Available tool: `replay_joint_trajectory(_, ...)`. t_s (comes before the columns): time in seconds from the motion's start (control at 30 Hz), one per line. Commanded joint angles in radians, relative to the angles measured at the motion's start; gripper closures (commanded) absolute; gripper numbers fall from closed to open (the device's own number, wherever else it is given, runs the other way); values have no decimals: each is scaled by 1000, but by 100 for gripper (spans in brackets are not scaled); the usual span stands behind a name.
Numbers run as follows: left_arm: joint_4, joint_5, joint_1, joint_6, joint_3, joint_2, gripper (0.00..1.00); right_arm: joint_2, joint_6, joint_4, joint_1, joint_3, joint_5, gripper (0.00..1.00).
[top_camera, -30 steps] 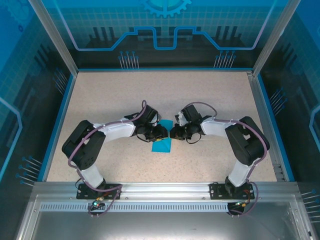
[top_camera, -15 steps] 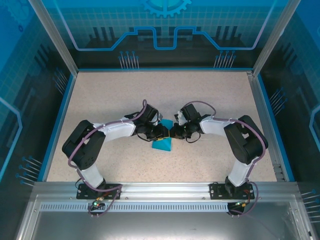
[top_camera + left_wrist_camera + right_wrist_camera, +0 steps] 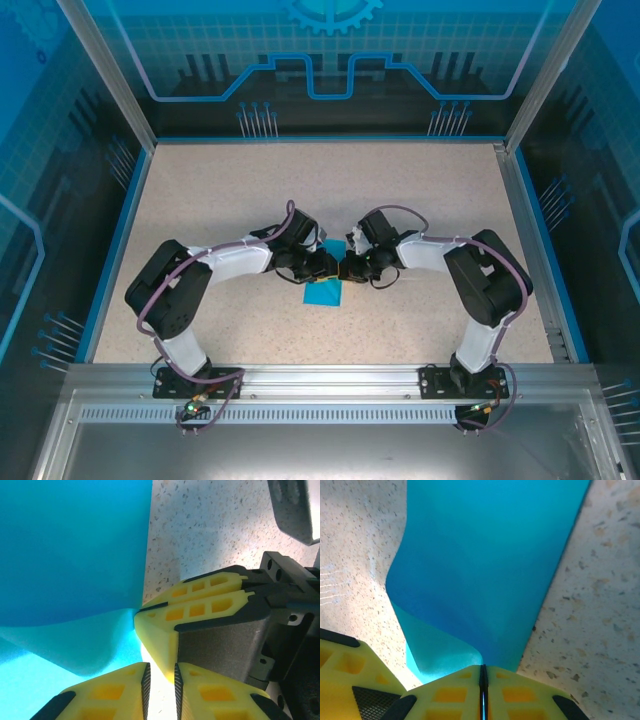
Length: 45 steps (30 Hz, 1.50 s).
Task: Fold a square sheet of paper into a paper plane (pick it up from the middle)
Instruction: Fold the triangle a second time at the center of the table.
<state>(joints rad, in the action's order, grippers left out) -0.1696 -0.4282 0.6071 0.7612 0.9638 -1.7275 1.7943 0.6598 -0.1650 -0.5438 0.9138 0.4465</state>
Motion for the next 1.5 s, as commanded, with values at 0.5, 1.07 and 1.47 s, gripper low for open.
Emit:
replay_joint_trajectory(0.5, 13, -13, 15, 21, -13, -54, 83, 31, -38, -56, -13, 35, -43, 89)
replay_joint_trajectory(1.07, 6, -15, 17, 24, -8, -84, 84, 43, -43, -59, -13, 51, -53, 89)
replay_joint_trajectory(1.47, 5, -18, 20, 24, -8, -90, 85, 47, -43, -69, -13, 61, -69, 90)
